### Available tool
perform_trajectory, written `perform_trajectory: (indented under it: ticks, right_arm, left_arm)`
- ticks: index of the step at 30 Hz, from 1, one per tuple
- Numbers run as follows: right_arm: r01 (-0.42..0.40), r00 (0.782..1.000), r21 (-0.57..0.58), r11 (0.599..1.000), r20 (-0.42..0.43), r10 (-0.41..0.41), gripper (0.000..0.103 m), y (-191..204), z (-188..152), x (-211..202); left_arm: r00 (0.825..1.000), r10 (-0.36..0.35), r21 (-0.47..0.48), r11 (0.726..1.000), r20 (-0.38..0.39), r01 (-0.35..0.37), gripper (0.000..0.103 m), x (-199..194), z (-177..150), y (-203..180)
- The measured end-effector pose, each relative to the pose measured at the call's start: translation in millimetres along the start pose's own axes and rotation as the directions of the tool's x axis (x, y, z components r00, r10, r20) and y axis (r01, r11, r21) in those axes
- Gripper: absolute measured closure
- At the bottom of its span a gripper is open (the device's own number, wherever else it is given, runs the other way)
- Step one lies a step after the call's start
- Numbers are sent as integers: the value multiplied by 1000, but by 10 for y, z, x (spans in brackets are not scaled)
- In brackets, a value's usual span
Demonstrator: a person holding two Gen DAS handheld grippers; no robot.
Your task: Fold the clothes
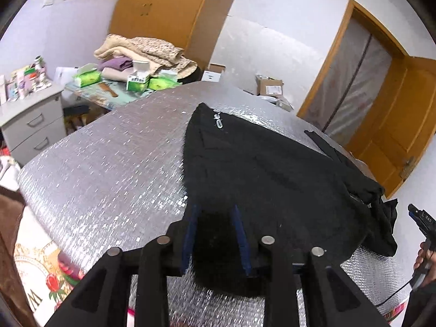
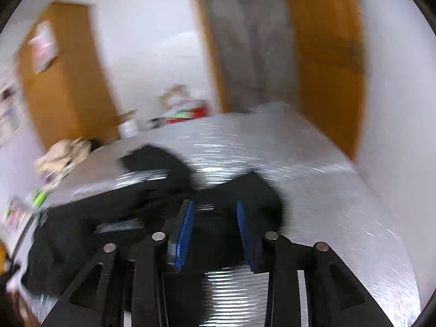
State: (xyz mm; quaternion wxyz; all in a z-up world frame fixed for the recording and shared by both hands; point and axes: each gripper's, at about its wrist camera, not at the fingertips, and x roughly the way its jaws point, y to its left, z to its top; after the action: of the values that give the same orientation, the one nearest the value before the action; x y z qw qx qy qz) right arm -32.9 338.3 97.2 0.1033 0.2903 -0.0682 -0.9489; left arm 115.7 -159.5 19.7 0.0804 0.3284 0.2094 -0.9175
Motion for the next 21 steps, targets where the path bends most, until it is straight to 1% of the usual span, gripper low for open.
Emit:
perform_trajectory:
  ticks: [2, 4, 6, 8, 10, 13, 18, 20, 21]
  right_arm:
    - [-129, 991, -98, 987, -39, 126, 67, 341, -57, 56]
    - [-240, 970, -177, 954, -89, 228, 66, 647, -166, 124]
    - [-330, 942, -239, 913, -150, 301, 66, 912, -292, 201]
    - [-392, 916, -286, 874, -203, 345, 66, 1090, -394, 244]
    - [-426, 901, -331, 842, -239, 362, 65, 1224, -461, 271]
    - [-452, 887, -381, 807, -282, 365, 61, 1312, -528, 317]
    - [-447, 889, -463, 765, -327, 322, 60, 1412, -684, 357]
    - [-453, 887, -499, 739, -339, 314, 60, 1470, -710, 370]
    - [-459, 884, -513, 725, -345, 316, 60, 1494, -726, 363]
  left_arm:
    - [1000, 2, -9, 1000, -17, -2, 70, -8, -60, 19]
    - [999, -4, -17, 1000, -40, 3, 67, 2, -132, 26]
    - [998, -16, -29, 999, -61, 14, 67, 2, -200, 37]
    - [997, -29, -43, 999, -70, 26, 65, -12, -254, 50]
    - [997, -37, -59, 998, -67, 33, 62, -11, -269, 68]
    - [997, -44, -76, 996, -62, 39, 61, -3, -286, 81]
    - [998, -24, -59, 998, -66, 20, 60, 62, -268, -2]
    - [997, -9, -54, 999, -76, 5, 65, 86, -243, 1]
    - [997, 3, -50, 999, -80, -7, 73, 97, -229, 11]
